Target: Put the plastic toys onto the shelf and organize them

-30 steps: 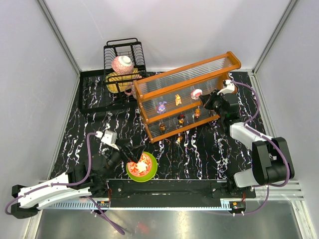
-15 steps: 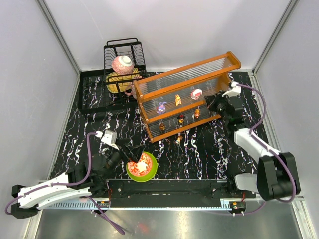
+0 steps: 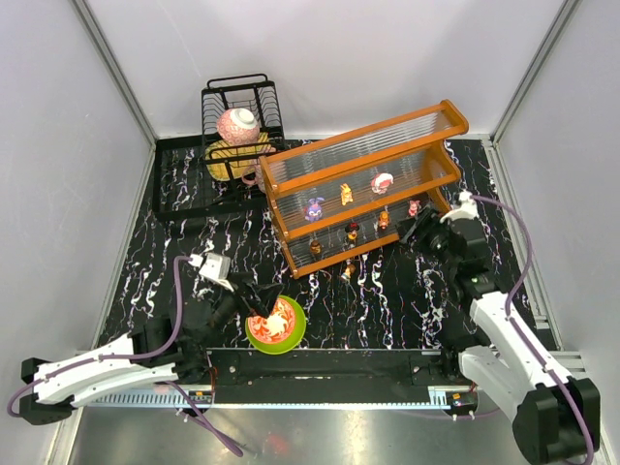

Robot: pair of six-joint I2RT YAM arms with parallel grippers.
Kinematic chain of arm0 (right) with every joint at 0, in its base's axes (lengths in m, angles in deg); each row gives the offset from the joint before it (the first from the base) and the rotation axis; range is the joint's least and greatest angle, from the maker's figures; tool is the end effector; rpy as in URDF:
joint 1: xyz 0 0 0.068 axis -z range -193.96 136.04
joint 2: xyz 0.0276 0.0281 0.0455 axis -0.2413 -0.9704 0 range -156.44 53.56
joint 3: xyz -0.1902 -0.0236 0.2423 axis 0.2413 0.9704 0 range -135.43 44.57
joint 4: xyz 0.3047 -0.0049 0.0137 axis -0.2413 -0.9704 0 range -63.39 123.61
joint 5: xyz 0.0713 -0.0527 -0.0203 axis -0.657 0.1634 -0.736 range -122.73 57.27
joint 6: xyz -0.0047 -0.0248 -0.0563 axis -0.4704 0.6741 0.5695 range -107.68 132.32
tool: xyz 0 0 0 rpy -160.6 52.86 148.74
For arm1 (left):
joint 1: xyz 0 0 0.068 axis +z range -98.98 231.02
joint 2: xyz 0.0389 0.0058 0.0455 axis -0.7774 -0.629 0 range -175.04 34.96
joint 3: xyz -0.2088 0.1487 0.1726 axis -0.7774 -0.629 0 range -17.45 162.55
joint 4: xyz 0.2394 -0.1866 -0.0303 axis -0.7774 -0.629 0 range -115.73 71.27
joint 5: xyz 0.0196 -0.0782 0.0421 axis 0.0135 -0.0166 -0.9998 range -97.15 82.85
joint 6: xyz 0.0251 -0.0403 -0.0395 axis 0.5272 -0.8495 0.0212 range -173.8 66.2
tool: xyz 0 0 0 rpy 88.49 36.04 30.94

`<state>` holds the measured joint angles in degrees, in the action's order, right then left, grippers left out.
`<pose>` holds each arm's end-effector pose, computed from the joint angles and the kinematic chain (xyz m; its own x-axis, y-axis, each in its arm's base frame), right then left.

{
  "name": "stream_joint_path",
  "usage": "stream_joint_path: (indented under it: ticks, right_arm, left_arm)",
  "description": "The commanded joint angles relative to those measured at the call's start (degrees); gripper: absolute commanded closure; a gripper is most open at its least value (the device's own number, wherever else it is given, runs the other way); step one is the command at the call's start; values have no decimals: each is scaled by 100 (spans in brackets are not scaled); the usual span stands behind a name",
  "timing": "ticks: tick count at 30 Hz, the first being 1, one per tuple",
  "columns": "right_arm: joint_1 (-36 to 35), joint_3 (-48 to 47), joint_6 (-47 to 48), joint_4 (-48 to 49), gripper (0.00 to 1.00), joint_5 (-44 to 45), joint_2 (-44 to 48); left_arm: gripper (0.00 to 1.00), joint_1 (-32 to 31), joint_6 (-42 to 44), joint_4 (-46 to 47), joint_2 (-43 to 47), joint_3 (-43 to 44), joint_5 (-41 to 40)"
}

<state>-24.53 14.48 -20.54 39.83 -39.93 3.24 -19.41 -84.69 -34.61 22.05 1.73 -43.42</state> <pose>0.2331 0.0494 0.2718 -0.3636 0.4798 -0.7985 -0.1240 0.8246 0.5520 0.0658 -0.1030 0.2537 -0.3377 -0.2859 -0.8968 0.4555 0.7841 -0.4215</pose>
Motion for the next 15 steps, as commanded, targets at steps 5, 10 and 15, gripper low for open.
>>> stream_joint_path:
  ticks: [5, 10, 15]
  right_arm:
    - [-1728, 547, -1176, -1247, 29, 1061, 234]
    - [-2895, 636, -1741, -1105, 31, 1862, -196]
    - [-3565, 136, -1934, -1122, 33, 2512, -1206]
  left_arm:
    - [1, 30, -346, -20, -528, 376, -64]
    - [1, 30, -479, -117, -520, 332, -82]
    - [1, 30, -488, -205, -248, 262, -91]
